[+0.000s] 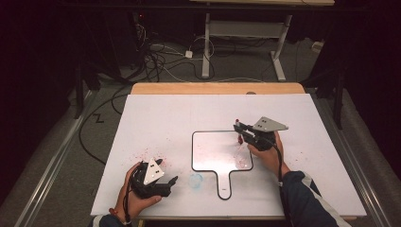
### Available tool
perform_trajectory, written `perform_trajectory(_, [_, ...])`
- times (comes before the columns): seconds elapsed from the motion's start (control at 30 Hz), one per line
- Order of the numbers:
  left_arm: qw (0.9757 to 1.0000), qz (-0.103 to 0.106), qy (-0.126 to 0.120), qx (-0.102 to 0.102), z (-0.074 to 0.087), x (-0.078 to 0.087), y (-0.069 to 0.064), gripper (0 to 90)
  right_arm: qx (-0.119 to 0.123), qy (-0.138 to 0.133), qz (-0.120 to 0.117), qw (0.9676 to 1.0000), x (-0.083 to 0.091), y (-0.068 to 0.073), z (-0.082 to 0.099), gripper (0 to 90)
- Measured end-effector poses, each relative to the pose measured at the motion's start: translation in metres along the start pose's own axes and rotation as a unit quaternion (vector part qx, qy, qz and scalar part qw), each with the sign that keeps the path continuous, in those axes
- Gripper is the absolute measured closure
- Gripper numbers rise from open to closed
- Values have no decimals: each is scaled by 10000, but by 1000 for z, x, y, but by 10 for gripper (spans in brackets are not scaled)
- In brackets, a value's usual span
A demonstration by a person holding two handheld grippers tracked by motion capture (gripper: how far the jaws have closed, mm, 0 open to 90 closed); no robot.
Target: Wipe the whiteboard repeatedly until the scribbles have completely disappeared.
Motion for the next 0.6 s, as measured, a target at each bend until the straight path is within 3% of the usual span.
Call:
perform_trajectory(0.1, [10000, -17, 6, 11, 0, -1, 1, 207, -57, 15, 164, 9998, 3, -8, 2, 818])
perform_trajectory(0.2, [10000, -1, 6, 8, 0, -1, 1, 207, -80, 8, -1, 10000, 5, -3, 2, 817])
perform_trajectory(0.23, [10000, 3, 8, 3, 0, -1, 1, 207, -118, -62, -365, 9992, 5, 8, 2, 817])
perform_trajectory(0.33, [10000, 12, 4, 0, -1, -1, 0, 207, 13, -66, -583, 9983, 4, 17, 1, 817])
perform_trajectory(0.37, [10000, 13, 5, -4, -1, -1, 0, 207, 13, -66, -583, 9983, 4, 17, 1, 817])
perform_trajectory(0.43, [10000, 19, 24, -26, -1, -2, 0, 207, 124, -38, -247, 9996, 3, 9, 2, 818])
perform_trajectory(0.5, [10000, 31, 20, -31, -1, -1, -1, 207, 46, -33, -22, 10000, 5, 0, 4, 817])
perform_trajectory(0.57, [10000, 22, 24, -33, 0, -2, 0, 207, 25, -43, 2, 10000, 6, -2, 4, 817])
perform_trajectory(0.6, [10000, 24, 26, -31, 0, -2, 0, 207, 0, -27, -134, 9999, 7, 2, 4, 817])
Point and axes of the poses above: each handheld gripper's, and its own axes: x roughly backward along the jaws, z roughly out of its underside, y roughly to its left, the point moved 5 cm from there along -x, roughly forward along the jaws, and after that the axes turned 7 degrees about y, right-handed, at the moved point
